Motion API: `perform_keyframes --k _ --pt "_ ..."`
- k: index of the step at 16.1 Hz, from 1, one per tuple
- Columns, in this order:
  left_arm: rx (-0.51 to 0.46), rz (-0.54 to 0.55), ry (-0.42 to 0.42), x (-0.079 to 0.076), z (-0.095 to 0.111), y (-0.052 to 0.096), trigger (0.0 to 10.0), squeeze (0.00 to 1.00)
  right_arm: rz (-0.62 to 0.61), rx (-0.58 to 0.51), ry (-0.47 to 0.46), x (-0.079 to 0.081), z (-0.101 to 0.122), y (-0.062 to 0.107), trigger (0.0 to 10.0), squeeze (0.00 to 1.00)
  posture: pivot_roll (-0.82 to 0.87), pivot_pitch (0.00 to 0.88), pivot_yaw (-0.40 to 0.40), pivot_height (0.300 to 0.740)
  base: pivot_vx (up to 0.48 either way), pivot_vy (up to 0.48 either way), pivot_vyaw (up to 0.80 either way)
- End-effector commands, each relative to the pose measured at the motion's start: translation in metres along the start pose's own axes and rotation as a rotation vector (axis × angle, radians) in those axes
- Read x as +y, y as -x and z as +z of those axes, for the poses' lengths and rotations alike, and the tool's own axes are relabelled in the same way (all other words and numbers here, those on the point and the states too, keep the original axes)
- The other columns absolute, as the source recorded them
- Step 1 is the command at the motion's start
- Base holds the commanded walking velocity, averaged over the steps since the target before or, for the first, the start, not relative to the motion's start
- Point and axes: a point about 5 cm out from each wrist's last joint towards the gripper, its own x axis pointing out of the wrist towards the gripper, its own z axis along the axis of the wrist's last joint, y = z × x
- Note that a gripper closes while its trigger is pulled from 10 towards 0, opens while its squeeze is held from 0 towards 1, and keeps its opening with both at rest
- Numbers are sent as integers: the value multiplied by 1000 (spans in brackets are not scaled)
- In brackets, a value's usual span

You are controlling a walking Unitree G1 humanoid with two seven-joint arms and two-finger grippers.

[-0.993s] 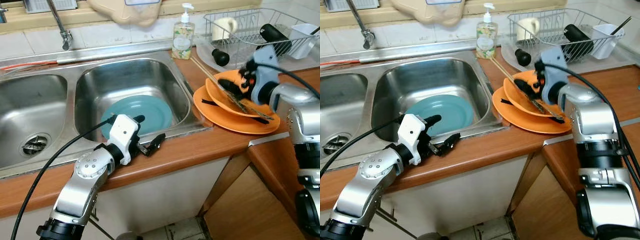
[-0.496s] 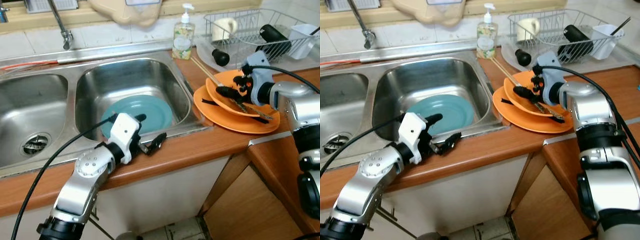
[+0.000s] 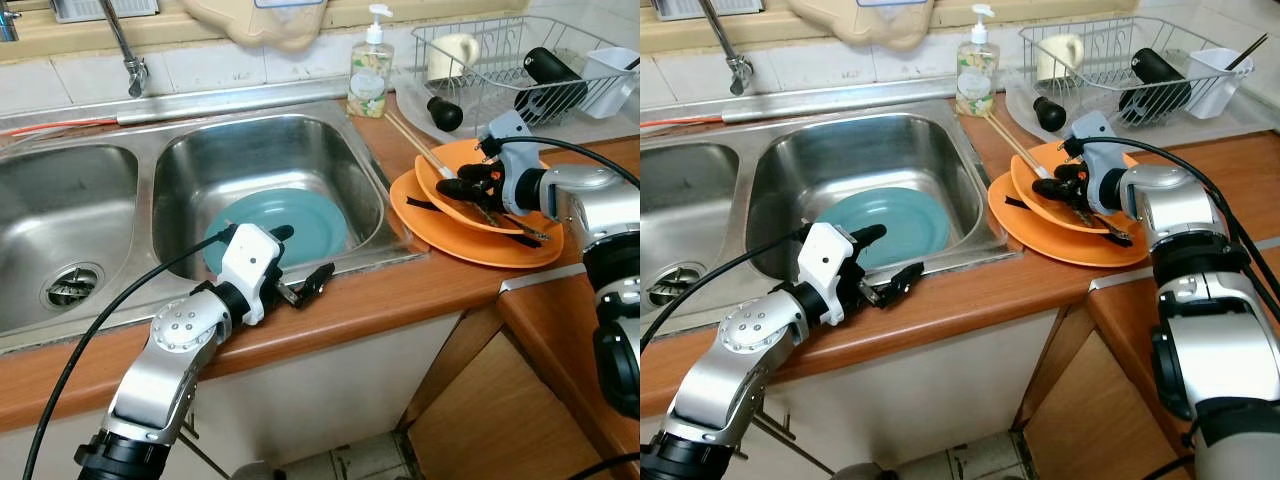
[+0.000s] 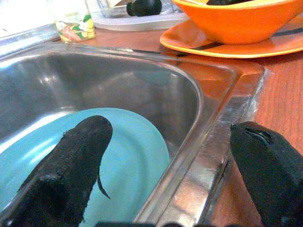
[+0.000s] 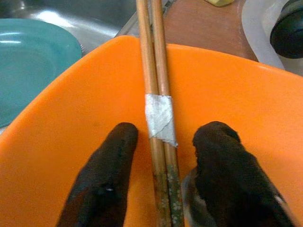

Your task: Kitchen organization

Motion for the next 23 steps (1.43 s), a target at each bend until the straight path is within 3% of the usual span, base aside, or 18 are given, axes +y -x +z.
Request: perform_keyframes --k 1,14,19,23 --pt "-6 -6 -16 -1 2 -1 10000 35 19 -12 19 0 6 0 0 0 -14 0 27 740 0 0 0" --pt "-7 -13 -21 -2 3 -3 10000 35 38 -32 28 -2 5 -1 0 0 -15 0 31 740 0 0 0" --pt "-16 -13 -35 1 6 -7 10000 35 0 -163 26 -11 26 10 0 0 -14 0 37 740 0 0 0" --pt "-27 -1 -49 8 11 -8 10000 20 16 -351 40 -8 52 21 0 0 -12 0 42 740 0 0 0"
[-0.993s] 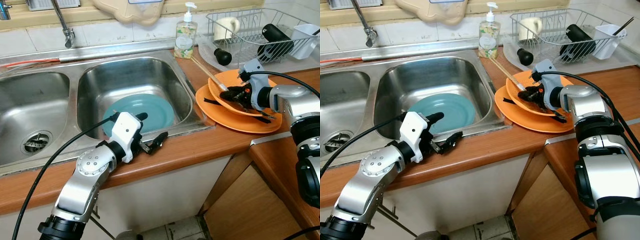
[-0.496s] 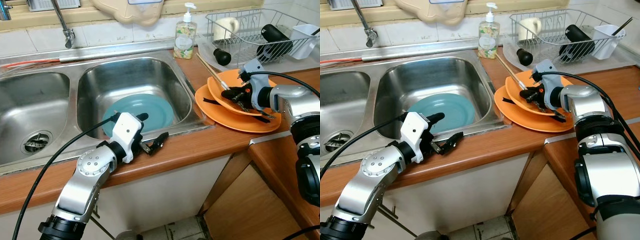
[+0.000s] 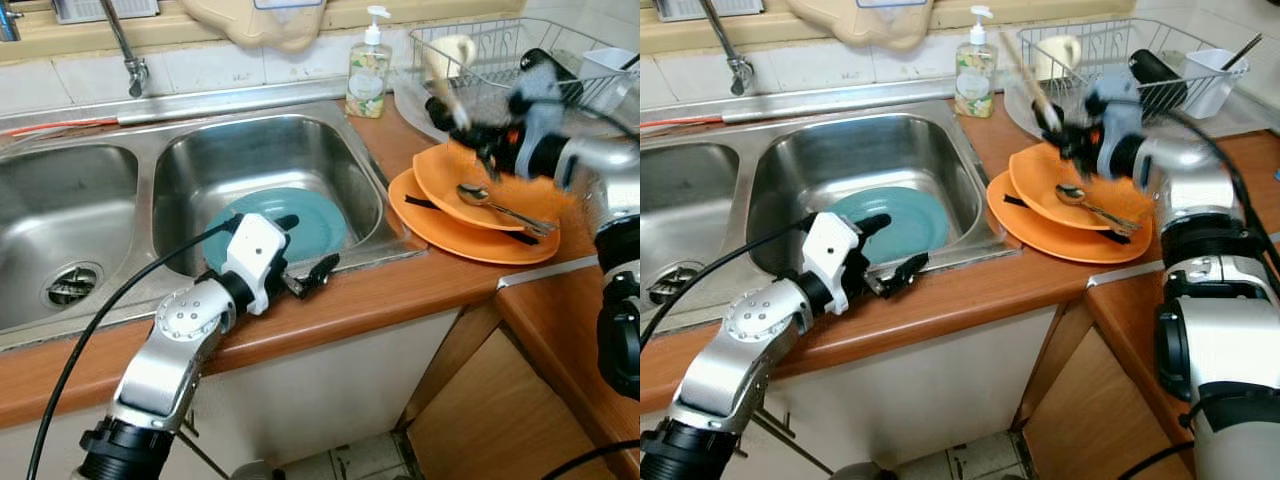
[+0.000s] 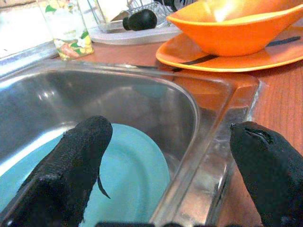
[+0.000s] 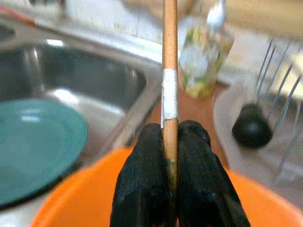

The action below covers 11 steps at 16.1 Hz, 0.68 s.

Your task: Kitchen organization

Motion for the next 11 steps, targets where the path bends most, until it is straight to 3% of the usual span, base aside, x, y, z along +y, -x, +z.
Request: perform_keyframes --k 1,3,4,5,6,9,10,11 --pt "0 9 -10 6 2 0 10000 16 16 -60 -19 3 11 1 0 0 -11 0 44 740 0 0 0" --pt "-13 11 -10 7 6 -1 10000 8 8 -130 -60 10 19 3 0 0 -8 0 49 740 0 0 0" --pt "-34 11 0 8 10 -2 10000 8 28 -265 -113 24 29 3 0 0 -7 0 56 740 0 0 0" --pt "-51 11 10 8 14 -3 10000 12 60 -327 -147 36 34 5 0 0 -7 0 61 740 0 0 0" --pt "-57 11 13 8 15 -3 10000 12 74 -335 -151 40 35 6 0 0 -7 0 61 740 0 0 0" --pt "-131 22 82 12 29 -5 10000 8 120 -356 -217 77 24 9 0 0 -10 0 66 740 0 0 0" --pt "-141 26 94 13 30 -5 10000 8 121 -357 -228 81 23 9 0 0 -9 0 66 740 0 0 0" --pt "-184 23 145 14 37 -5 10000 8 145 -345 -244 99 15 9 0 0 -7 0 64 740 0 0 0"
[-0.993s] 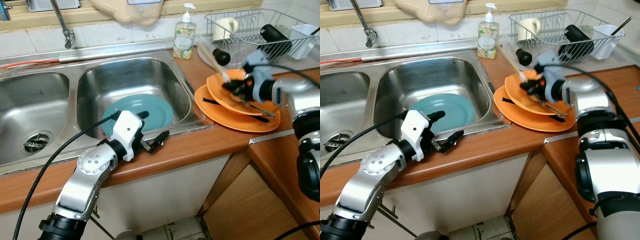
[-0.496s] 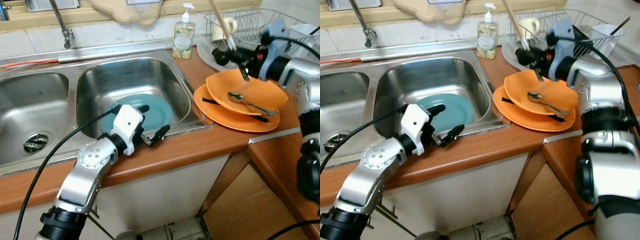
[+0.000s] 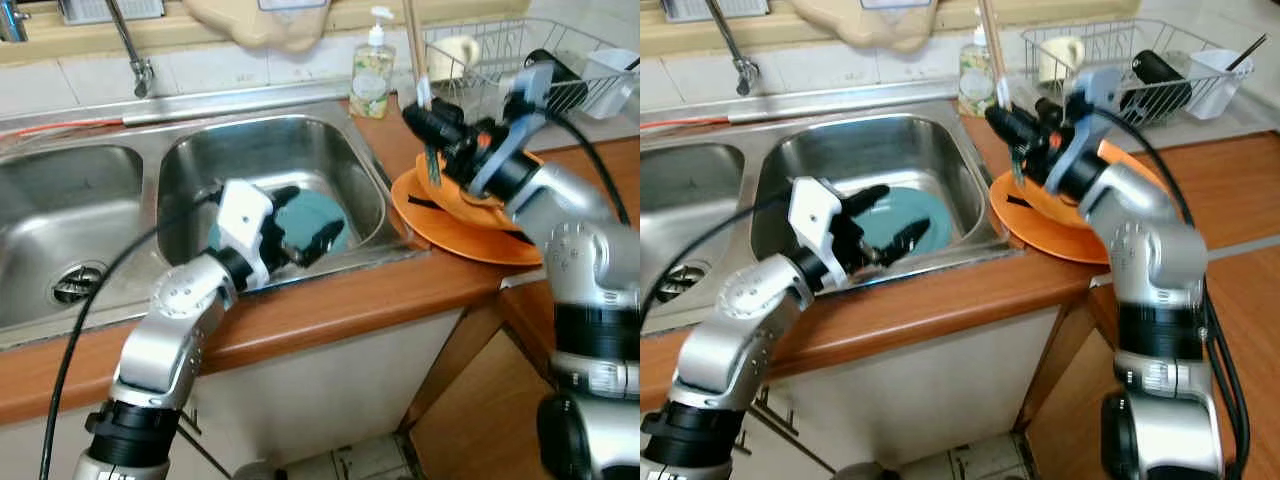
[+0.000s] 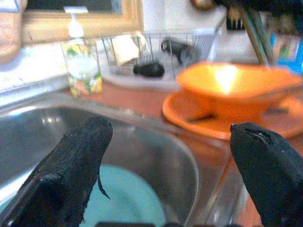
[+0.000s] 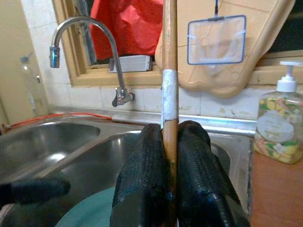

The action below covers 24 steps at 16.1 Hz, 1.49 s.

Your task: Kitchen organization

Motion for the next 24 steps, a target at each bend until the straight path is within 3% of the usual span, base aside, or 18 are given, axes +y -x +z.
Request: perform_keyframes --k 1,2,3,5,8,9,10,11,12,16,24 --pt "-31 -2 17 1 8 0 10000 8 40 2 -8 14 0 -3 0 0 -5 0 63 740 0 0 0" --pt "-71 -12 74 1 14 0 10000 8 91 35 5 30 -12 0 0 0 -3 0 61 740 0 0 0" --pt "-87 -15 97 1 16 0 10000 0 111 48 13 36 -17 2 0 0 -3 0 61 740 0 0 0" --pt "-165 -61 234 -2 26 4 10000 0 168 191 70 56 -48 17 0 0 -8 0 61 740 0 0 0" --pt "-165 -123 312 -8 23 4 10000 0 206 239 88 73 -61 21 0 0 -19 0 62 740 0 0 0" --pt "-139 -161 331 -13 19 4 8471 0 217 246 102 80 -64 20 0 0 -23 0 62 740 0 0 0" --pt "-126 -181 357 -17 17 3 4392 0 222 246 111 85 -65 20 0 0 -24 0 61 740 0 0 0" --pt "-124 -187 371 -18 16 2 4392 0 224 245 113 87 -65 19 0 0 -24 0 61 740 0 0 0" --pt "-125 -193 411 -21 15 1 0 0 226 242 121 90 -66 19 0 0 -26 0 62 740 0 0 0" --pt "-157 -247 523 -24 18 1 0 0 162 270 216 87 -70 16 0 0 -32 0 66 740 0 0 0" --pt "-96 -236 622 -27 7 3 0 0 103 240 225 84 -67 13 0 0 -40 0 66 740 0 0 0"
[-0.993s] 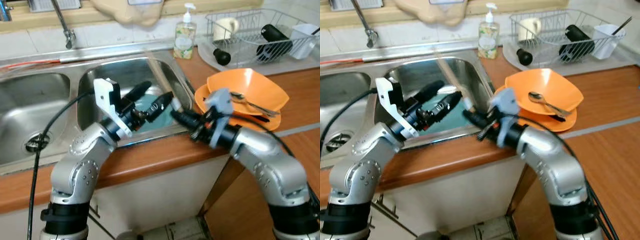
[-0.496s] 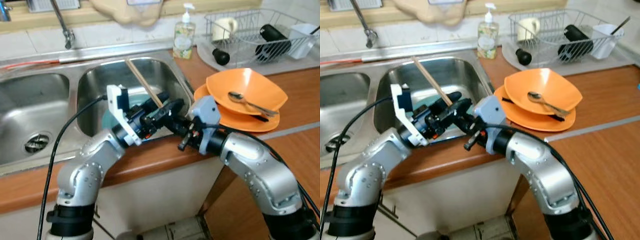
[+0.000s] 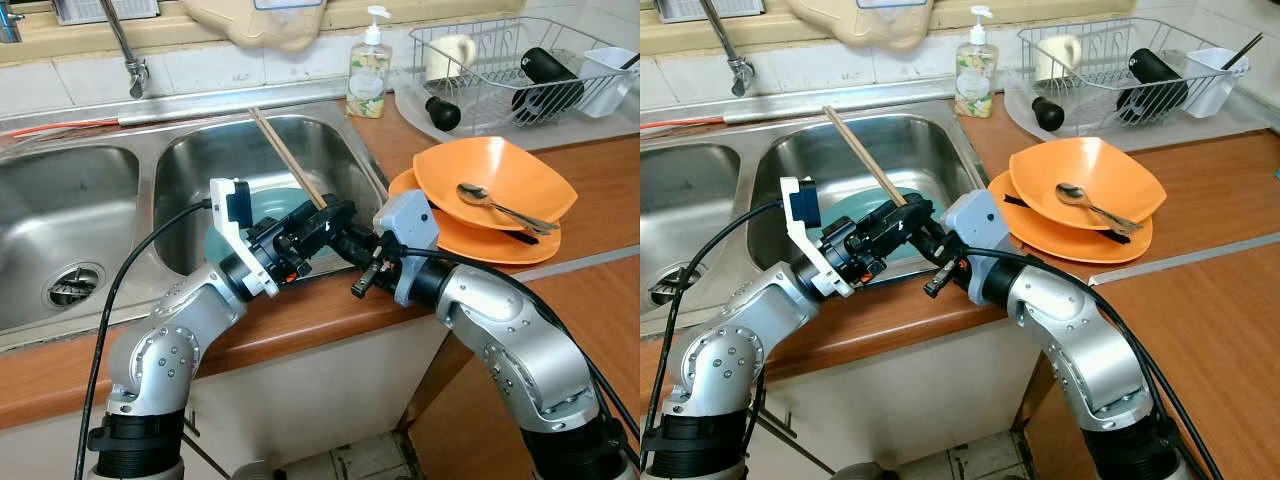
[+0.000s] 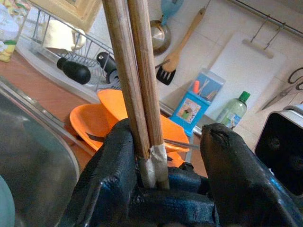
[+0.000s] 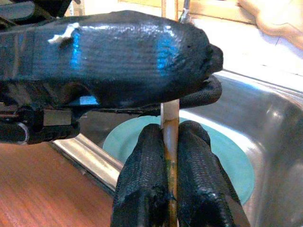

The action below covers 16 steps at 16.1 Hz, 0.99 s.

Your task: Kitchen organization

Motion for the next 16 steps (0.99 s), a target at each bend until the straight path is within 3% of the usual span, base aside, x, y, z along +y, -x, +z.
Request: perform_keyframes --k 1,7,8,10,11,16 --pt "10 -15 17 -3 -2 -1 0 0 -44 -3 8 -7 2 0 0 0 -42 0 66 740 0 0 0" --pt "32 5 25 0 -5 -3 0 0 -61 5 19 -7 2 1 0 0 -50 0 83 740 0 0 0" --pt "32 8 24 0 -5 -3 0 0 -62 6 20 -7 2 2 549 0 -48 0 84 740 0 0 0" --pt "43 15 17 1 -5 -4 0 0 -64 11 25 -7 2 1 4039 0 -49 0 85 740 0 0 0" --pt "43 19 17 2 -5 -3 0 0 -68 16 30 -8 2 1 10000 0 -49 0 83 740 0 0 0" --pt "35 49 8 5 -4 -3 0 0 -87 30 45 -11 1 1 10000 0 -44 0 80 740 0 0 0"
